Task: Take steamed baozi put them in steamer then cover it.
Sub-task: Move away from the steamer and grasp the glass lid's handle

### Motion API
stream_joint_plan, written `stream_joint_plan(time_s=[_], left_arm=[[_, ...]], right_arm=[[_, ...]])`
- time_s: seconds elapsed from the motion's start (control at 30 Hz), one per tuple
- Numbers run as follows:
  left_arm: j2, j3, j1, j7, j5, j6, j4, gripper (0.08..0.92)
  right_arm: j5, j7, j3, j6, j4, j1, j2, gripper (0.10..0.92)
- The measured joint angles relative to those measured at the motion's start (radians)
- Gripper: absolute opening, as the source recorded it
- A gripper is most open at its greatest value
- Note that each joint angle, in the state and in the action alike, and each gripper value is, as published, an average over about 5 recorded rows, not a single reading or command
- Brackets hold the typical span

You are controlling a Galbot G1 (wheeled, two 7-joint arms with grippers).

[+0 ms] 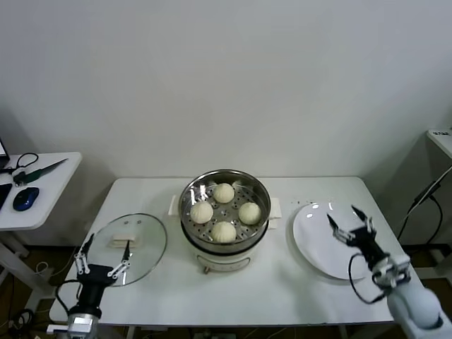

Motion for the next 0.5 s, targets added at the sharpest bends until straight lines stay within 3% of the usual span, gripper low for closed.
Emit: stream_joint_plan(time_s=[0.27, 0.5], left_arm=[[0.027, -0.004, -0.041, -0.136, 0.41, 0.005, 0.102, 0.823], [0.025, 0.0, -0.096, -0.199, 0.723, 0.056, 0.228, 0.823]], right_arm=[[-0.08, 0.022, 0.035, 0.072, 0.008, -0.133, 0.148, 0.823], [-0.14, 0.038, 0.04, 0.109, 0.017, -0.184, 0.237, 0.823]])
